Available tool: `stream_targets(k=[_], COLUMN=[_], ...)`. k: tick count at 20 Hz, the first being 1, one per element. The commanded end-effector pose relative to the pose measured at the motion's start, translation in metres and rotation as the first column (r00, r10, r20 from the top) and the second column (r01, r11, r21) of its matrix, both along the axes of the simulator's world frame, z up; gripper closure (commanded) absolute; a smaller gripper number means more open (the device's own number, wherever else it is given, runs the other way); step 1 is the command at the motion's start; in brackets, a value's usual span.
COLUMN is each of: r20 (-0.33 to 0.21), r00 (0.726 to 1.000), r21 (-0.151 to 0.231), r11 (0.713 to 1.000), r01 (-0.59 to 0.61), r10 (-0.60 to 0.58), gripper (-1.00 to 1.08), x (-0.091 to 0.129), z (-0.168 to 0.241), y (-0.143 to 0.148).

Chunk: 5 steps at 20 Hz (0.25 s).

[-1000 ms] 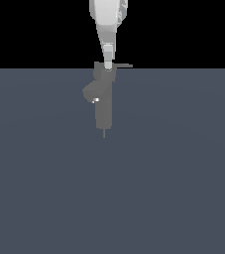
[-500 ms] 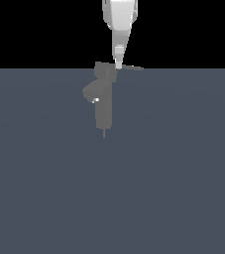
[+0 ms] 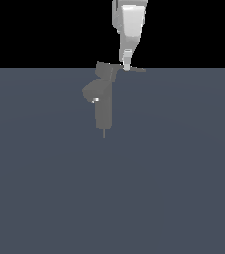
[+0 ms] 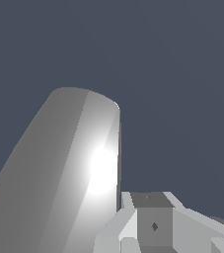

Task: Turn on the faucet by rotating a designated handle.

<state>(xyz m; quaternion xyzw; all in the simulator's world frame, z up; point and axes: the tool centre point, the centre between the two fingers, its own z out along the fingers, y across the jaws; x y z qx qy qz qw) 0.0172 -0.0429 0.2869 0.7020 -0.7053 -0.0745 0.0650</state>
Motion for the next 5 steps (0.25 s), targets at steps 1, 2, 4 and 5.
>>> stream_targets(k=[1, 2, 4, 5], r20=[-0.001, -0.001, 0.0, 0.0], r00=[0.999, 0.999, 0.999, 0.999], r21=[-0.012, -0.012, -0.012, -0.012], r11=[0.999, 0.999, 0.999, 0.999], r01=[0.044, 0.045, 0.047, 0.047], r10=[-0.044, -0.045, -0.047, -0.047], gripper=[1.08, 1.08, 1.08, 1.08], x=[0.003, 0.005, 0.009, 0.009], z=[-0.0022, -0.0025, -0.0031, -0.0031], y=[-0.035, -0.0382, -0.0447, -0.0447])
